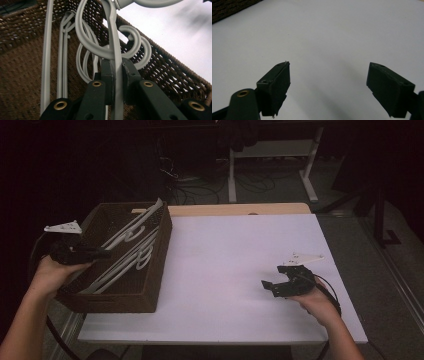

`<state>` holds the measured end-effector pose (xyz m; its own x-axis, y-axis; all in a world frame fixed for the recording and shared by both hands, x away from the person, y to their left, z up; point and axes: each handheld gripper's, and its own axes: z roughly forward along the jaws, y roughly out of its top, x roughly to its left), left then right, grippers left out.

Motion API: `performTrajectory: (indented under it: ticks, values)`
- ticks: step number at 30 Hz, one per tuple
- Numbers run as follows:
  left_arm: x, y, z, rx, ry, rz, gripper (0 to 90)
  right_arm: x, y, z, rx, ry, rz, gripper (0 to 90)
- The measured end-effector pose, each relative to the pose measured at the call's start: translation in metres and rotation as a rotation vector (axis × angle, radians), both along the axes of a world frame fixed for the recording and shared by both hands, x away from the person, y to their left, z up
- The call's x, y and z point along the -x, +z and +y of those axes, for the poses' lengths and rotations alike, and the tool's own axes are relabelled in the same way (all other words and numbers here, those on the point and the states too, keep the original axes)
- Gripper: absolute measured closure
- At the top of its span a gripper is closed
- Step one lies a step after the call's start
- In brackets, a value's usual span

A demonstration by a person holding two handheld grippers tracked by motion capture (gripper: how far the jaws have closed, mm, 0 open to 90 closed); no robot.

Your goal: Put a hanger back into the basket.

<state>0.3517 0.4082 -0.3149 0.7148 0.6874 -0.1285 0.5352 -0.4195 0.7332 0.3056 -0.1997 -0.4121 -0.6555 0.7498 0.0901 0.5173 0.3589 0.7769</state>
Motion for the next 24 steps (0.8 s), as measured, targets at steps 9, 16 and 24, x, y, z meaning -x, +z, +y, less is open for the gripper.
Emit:
performTrajectory:
  ticks: [9, 16, 24]
  values:
    - [0.0, -0.019, 0.001, -0.033, -0.008, 0.055, 81.6, 0.0, 0.0, -0.001, 0.0, -0.005, 0.002, 18.4]
    - [-0.006, -0.033, 0.005, -0.061, 0.021, 0.052, 60.9, 0.001, 0.002, -0.001, 0.007, -0.005, -0.005, 18.5]
    - [-0.002, -0.03, 0.004, -0.066, 0.028, 0.038, 32.6, 0.002, 0.006, -0.002, -0.001, -0.007, -0.015, 18.5]
